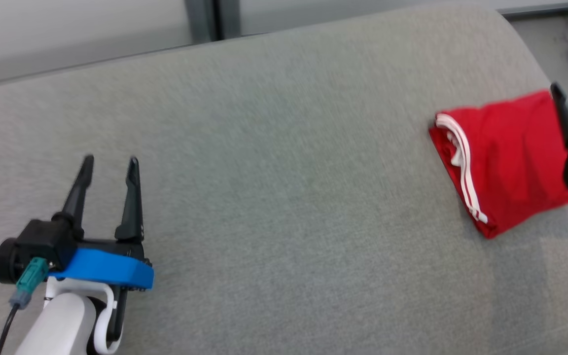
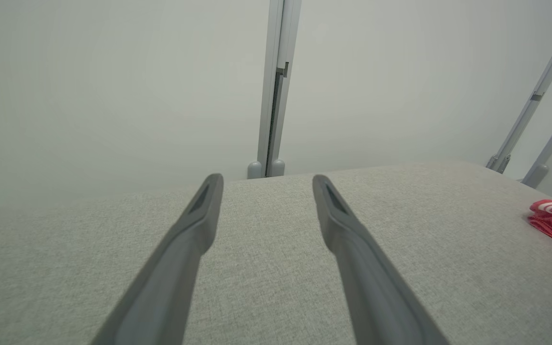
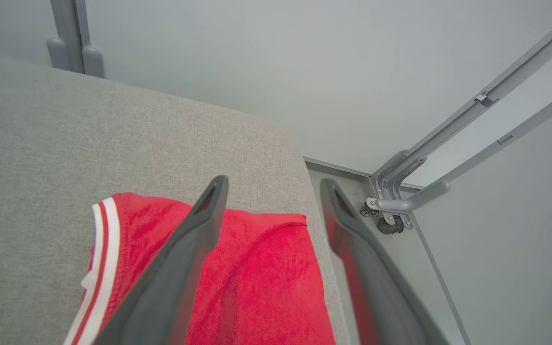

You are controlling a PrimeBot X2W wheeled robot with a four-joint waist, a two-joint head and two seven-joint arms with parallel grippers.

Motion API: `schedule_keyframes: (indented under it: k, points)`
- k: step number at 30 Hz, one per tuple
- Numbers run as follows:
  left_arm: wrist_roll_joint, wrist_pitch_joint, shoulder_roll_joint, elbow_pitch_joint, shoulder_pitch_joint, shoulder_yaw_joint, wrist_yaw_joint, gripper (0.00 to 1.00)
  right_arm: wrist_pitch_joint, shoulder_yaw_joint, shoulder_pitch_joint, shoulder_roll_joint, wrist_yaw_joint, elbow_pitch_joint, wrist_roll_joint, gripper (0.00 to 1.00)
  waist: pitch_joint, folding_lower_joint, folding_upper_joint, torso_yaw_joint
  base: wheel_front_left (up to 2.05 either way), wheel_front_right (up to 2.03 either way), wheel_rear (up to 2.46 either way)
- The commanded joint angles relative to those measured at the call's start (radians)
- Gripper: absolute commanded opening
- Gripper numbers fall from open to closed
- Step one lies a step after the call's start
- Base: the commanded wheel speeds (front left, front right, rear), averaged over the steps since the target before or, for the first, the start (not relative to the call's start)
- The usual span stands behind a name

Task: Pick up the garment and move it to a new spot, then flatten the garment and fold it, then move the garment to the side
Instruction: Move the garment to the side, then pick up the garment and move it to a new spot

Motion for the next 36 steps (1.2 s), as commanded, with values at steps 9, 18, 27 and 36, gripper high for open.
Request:
schedule_keyframes:
  k: [9,18,27,36]
  points:
    - [-0.030,-0.030,-0.051,0.070,0.131,0.035,0.008,1.00,-0.112,-0.172,0.380,0.184,0.000,-0.246,0.089,1.00,-0.181,0.0001,0.0000,0.106,0.00,0.00,0.00]
    - [-0.025,-0.033,-0.081,0.048,0.259,0.082,0.028,1.00,-0.116,-0.234,0.676,0.351,0.000,-0.551,0.043,1.00,-0.245,0.0001,0.0000,0.184,0.00,0.00,0.00]
    - [-0.015,-0.033,-0.111,0.022,0.329,0.105,0.032,1.00,-0.107,-0.251,0.764,0.434,0.000,-0.608,0.000,1.00,-0.277,0.0001,0.0000,0.202,0.00,0.00,0.00]
    - [-0.003,-0.033,-0.123,0.021,0.318,0.107,0.020,1.00,-0.090,-0.243,0.751,0.441,0.000,-0.599,-0.028,1.00,-0.273,0.0001,0.0000,0.207,0.00,0.00,0.00]
